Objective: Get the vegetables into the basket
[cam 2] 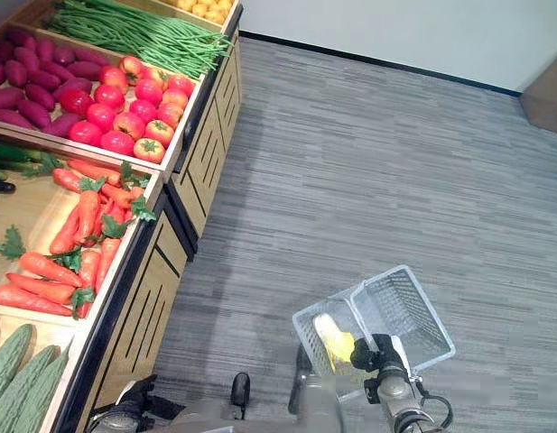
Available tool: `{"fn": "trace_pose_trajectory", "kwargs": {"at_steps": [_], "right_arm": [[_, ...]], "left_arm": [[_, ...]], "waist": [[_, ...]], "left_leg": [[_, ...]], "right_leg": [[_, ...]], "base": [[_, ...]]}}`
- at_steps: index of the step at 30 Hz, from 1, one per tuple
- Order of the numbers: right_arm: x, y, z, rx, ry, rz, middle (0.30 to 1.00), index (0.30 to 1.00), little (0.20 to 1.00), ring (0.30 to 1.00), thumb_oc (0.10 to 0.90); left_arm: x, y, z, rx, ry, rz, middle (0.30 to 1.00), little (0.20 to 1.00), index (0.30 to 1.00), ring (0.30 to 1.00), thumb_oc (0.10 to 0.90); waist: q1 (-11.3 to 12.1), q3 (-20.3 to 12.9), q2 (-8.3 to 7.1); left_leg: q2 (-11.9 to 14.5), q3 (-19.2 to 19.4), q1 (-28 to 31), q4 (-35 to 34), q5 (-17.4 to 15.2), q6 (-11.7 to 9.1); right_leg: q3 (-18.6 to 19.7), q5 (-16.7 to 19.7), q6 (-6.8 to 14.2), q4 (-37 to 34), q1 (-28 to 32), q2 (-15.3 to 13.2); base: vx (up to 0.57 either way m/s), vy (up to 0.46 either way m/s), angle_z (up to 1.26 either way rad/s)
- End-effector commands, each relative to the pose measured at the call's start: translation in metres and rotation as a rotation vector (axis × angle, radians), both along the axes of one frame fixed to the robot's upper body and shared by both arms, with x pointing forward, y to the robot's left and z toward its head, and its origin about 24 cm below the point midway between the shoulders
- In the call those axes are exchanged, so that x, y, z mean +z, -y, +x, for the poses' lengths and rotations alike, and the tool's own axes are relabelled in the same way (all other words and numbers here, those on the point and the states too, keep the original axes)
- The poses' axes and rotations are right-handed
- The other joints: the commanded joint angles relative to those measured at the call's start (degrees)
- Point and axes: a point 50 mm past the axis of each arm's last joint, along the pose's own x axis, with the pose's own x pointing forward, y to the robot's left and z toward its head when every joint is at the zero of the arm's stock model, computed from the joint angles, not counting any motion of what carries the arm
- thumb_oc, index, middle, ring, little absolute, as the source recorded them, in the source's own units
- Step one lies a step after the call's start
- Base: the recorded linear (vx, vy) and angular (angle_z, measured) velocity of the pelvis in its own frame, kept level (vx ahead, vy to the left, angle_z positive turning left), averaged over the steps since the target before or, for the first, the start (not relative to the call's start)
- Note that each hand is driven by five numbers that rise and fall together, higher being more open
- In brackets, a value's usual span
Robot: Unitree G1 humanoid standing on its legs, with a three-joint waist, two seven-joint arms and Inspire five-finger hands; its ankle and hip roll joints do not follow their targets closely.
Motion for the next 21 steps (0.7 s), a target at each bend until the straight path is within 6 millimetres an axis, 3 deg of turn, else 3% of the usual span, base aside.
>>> {"fn": "trace_pose_trajectory", "kwargs": {"at_steps": [1, 6, 10, 13, 14, 16, 18, 20, 21], "right_arm": [[0.014, 0.024, 0.009, 0.019, 0.050, -0.083, 0.300, 0.300, 0.300, 0.300, 0.400], [0.012, 0.026, 0.004, 0.026, 0.032, -0.083, 0.300, 0.300, 0.300, 0.300, 0.400], [0.014, 0.034, -0.001, 0.021, 0.038, -0.098, 0.300, 0.300, 0.300, 0.300, 0.400], [0.018, 0.046, -0.003, 0.002, 0.035, -0.129, 0.300, 0.300, 0.300, 0.300, 0.400], [0.018, 0.049, -0.005, -0.009, 0.032, -0.134, 0.300, 0.300, 0.300, 0.300, 0.400], [0.020, 0.059, -0.011, -0.055, 0.018, -0.152, 0.300, 0.300, 0.300, 0.300, 0.400], [0.020, 0.064, -0.017, -0.083, 0.013, -0.161, 0.300, 0.300, 0.300, 0.300, 0.400], [0.019, 0.063, -0.018, -0.079, 0.007, -0.168, 0.300, 0.300, 0.300, 0.300, 0.400], [0.019, 0.063, -0.018, -0.062, 0.003, -0.174, 0.300, 0.300, 0.300, 0.300, 0.400]], "left_arm": [[0.005, -0.002, 0.011, -0.020, 0.059, 0.003, 1.000, 1.000, 1.000, 1.000, 0.900], [0.000, 0.004, 0.002, 0.012, 0.039, -0.020, 1.000, 1.000, 1.000, 1.000, 0.900], [0.000, 0.004, 0.001, 0.026, 0.042, -0.022, 1.000, 1.000, 1.000, 1.000, 0.900], [0.004, 0.007, 0.014, 0.023, 0.088, -0.027, 1.000, 1.000, 1.000, 1.000, 0.900], [0.004, 0.008, 0.017, 0.020, 0.098, -0.028, 1.000, 1.000, 1.000, 1.000, 0.900], [0.007, 0.011, 0.029, 0.003, 0.126, -0.030, 1.000, 1.000, 1.000, 1.000, 0.900], [0.009, 0.014, 0.035, -0.031, 0.135, -0.024, 1.000, 1.000, 1.000, 1.000, 0.900], [0.009, 0.014, 0.035, -0.050, 0.130, -0.014, 1.000, 1.000, 1.000, 1.000, 0.900], [0.007, 0.012, 0.031, -0.055, 0.111, -0.003, 1.000, 1.000, 1.000, 1.000, 0.900]], "waist": [[-1.2, 0.7, 1.14], [-1.0, -1.6, 1.77], [-1.4, -2.7, 3.04], [-1.0, -1.6, 2.71], [-1.0, -1.2, 2.54], [-0.6, -0.2, 2.25], [-0.6, -0.5, 3.02], [-0.5, -0.9, 4.25], [1.0, -1.1, 4.44]], "left_leg": [[6.3, -2.3, 2.3, 5.6, -5.1, -6.0], [9.8, -5.0, 5.1, 7.5, -4.5, -8.5], [13.1, -7.6, 4.5, 10.6, 2.2, -10.7], [12.2, -8.6, -0.6, 19.8, 7.9, -11.4], [12.1, -7.5, -2.2, 21.4, 9.1, -11.2], [11.5, -2.4, -7.9, 18.2, 6.9, -10.6], [12.2, 6.0, -13.2, 9.5, 5.4, -10.2], [12.9, 9.2, -14.8, 4.3, 9.2, -10.5], [12.5, 7.6, -16.2, 1.4, 11.8, -10.7]], "right_leg": [[2.0, 6.3, 2.8, 3.3, 0.1, -0.6], [-0.4, 4.1, 0.5, 6.3, 1.8, 1.0], [-1.4, 0.5, -1.9, 8.7, 2.7, 3.6], [-2.3, -1.5, -3.7, 8.9, 4.8, 3.7], [-3.0, -2.0, -4.2, 8.8, 5.6, 3.6], [-5.0, -3.4, -4.2, 7.5, 8.7, 2.3], [-7.1, -4.9, -3.5, 6.3, 11.2, 1.5], [-7.8, -5.8, -3.4, 6.1, 12.4, 2.2], [-7.1, -7.1, -3.4, 6.5, 14.0, 2.9]], "base": [[0.22, -0.120, 0.61], [0.29, -0.237, 0.42], [0.23, -0.252, 0.16], [0.16, -0.202, 0.22], [0.17, -0.205, 0.34], [0.18, -0.155, 0.49], [0.23, -0.022, 0.90], [0.30, 0.083, 0.63], [0.38, 0.143, 0.08]]}}
